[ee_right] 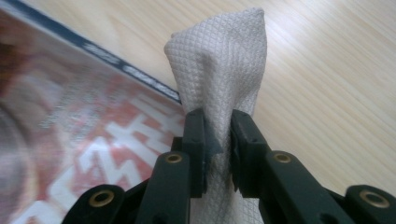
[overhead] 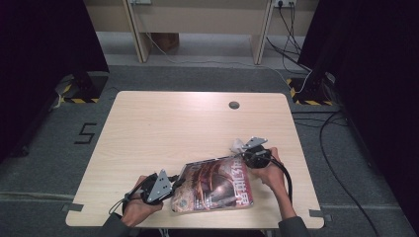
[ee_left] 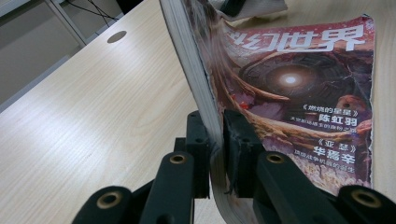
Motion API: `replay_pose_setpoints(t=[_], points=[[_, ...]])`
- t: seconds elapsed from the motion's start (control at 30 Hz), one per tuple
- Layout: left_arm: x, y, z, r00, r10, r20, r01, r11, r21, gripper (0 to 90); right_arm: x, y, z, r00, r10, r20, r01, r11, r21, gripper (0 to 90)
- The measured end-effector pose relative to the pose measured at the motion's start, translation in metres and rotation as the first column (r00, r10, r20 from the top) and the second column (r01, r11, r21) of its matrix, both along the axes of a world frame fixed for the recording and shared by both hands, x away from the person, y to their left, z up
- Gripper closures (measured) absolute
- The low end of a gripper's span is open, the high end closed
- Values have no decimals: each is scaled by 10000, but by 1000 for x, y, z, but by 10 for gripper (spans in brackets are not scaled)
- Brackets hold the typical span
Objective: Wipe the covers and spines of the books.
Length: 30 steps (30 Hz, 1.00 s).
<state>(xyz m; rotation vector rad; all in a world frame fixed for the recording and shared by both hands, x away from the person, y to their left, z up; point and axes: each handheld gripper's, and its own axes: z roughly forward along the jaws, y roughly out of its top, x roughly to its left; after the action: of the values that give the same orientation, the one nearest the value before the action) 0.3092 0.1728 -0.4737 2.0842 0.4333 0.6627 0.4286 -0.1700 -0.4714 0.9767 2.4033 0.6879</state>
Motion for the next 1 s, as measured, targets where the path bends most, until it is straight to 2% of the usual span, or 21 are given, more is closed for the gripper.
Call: replay_pose_setpoints(t=[0.07, 0.13, 0.23, 0.57, 0.67, 0.8, 0.93, 1.0], points=[[0, 0, 0, 10000, -2, 4, 2, 10000, -2, 809, 3, -4, -5, 9994, -356, 39, 357, 9990, -269, 781], [0, 0, 0, 10000, 9, -3, -9, 10000, -17, 809, 5, -7, -9, 9985, -548, -10, 548, 9982, -234, 781], [1, 1, 0, 10000, -13, -33, 13, 10000, 2, 809, 6, -8, -9, 9985, -553, -15, 552, 9982, -213, 781], [1, 0, 0, 10000, -9, -25, 9, 10000, 30, 808, -2, 1, 0, 9998, 143, 110, -141, 9998, -153, 781], [1, 0, -1, 10000, 23, -51, -23, 10000, 39, 806, -6, 6, 4, 9989, 467, 34, -468, 9982, 380, 781], [1, 1, 0, 10000, 23, -25, -23, 10000, -9, 804, -10, 13, 10, 9967, 801, 118, -806, 9956, 485, 781], [1, 0, 0, 10000, 9, -3, -9, 10000, 16, 805, -7, 7, 6, 9990, 455, 42, -456, 9979, 450, 781], [0, 0, 0, 10000, 8, -5, -8, 10000, 26, 805, -4, 3, 2, 9998, 197, 11, -197, 9997, 154, 781]])
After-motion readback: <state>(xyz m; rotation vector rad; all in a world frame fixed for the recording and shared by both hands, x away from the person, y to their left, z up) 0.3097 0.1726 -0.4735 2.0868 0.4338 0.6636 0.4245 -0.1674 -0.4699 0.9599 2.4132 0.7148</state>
